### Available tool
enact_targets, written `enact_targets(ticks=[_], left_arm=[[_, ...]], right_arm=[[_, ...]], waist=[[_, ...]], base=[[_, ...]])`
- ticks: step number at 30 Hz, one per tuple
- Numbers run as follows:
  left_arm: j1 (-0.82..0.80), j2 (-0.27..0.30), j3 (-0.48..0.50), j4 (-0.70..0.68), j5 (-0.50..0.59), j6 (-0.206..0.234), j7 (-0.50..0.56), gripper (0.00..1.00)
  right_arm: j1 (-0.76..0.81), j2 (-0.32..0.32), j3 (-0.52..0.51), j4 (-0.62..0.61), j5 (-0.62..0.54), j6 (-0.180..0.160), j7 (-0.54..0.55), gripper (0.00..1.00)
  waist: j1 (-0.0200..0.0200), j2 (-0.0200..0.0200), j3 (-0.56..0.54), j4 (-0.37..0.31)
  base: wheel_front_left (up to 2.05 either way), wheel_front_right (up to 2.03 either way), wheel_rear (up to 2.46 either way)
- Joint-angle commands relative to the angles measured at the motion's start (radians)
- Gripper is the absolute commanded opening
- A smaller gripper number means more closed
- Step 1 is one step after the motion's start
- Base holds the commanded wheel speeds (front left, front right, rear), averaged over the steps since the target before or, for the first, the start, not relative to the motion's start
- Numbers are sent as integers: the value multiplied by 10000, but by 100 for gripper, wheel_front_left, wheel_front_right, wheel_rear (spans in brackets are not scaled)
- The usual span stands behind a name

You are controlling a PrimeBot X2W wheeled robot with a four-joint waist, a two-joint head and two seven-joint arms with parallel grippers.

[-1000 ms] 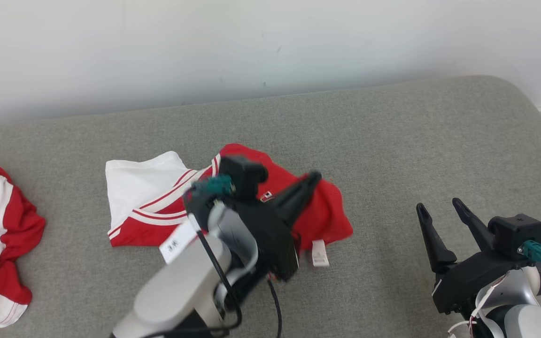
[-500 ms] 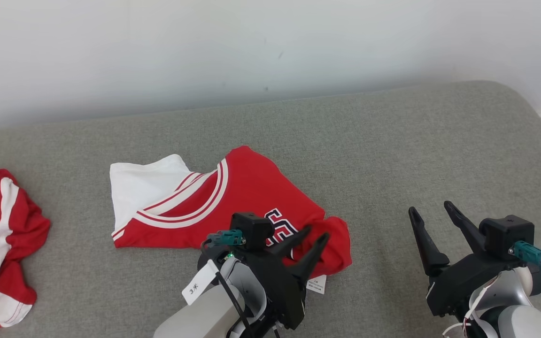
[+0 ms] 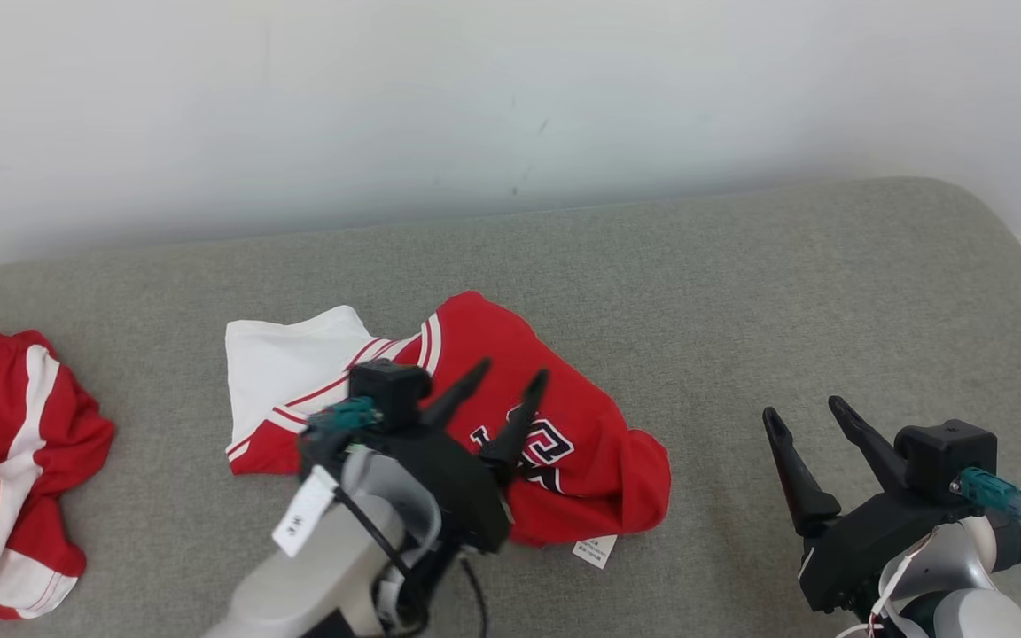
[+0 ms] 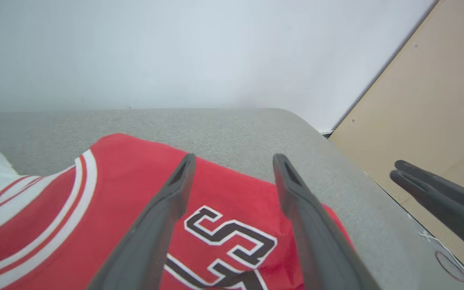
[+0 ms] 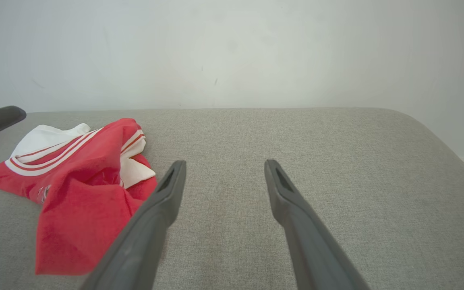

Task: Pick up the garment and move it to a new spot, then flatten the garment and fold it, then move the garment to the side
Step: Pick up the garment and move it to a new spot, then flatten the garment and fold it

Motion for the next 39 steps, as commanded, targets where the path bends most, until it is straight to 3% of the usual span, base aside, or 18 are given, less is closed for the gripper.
enact_targets(ticks=[1, 8, 13, 21, 33, 34, 35, 36, 39], left_arm=[[-167, 246, 107, 139, -122, 41, -42, 100], [-494, 1099, 418, 1062, 11, 112, -83, 100], [-773, 1411, 311, 2039, 78, -132, 147, 100], [-1236, 1342, 152, 3608, -48, -806, 675, 100], [-1433, 974, 24, 5343, -258, -1317, 1010, 100], [-1450, 943, -2, 5398, -241, -1336, 935, 93], [-1499, 907, 23, 5434, -268, -1371, 825, 39], [-1523, 847, 16, 5468, -296, -1412, 784, 0], [-1587, 713, -90, 5532, -257, -1481, 704, 0]], right_arm=[[54, -44, 17, -1, 95, 31, -19, 100], [-84, -43, -26, -45, 116, 31, -56, 100], [-160, -45, -16, -69, 96, 31, -66, 100], [-332, -43, 0, -123, 81, 31, -68, 100], [-445, -45, -6, -18, 188, 31, -192, 100], [-443, -45, -13, -8, 185, 31, -205, 100], [-429, -45, -28, -1, 184, 31, -211, 100], [-400, -43, -83, 7, 178, 31, -232, 100], [-325, -43, -117, 26, 145, 31, -229, 100]], waist=[[1, 0, -13, -59], [1, 0, 118, -368], [1, 0, 300, -635], [1, 0, 661, -1133], [1, 0, 914, -1356], [1, 0, 907, -1341], [1, 0, 896, -1305], [1, 0, 878, -1249], [1, 0, 825, -1087]], base=[[0, 0, 0], [0, 0, 0], [0, 0, 0], [0, 0, 0], [0, 0, 0], [0, 0, 0], [0, 0, 0], [0, 0, 0], [0, 0, 0]])
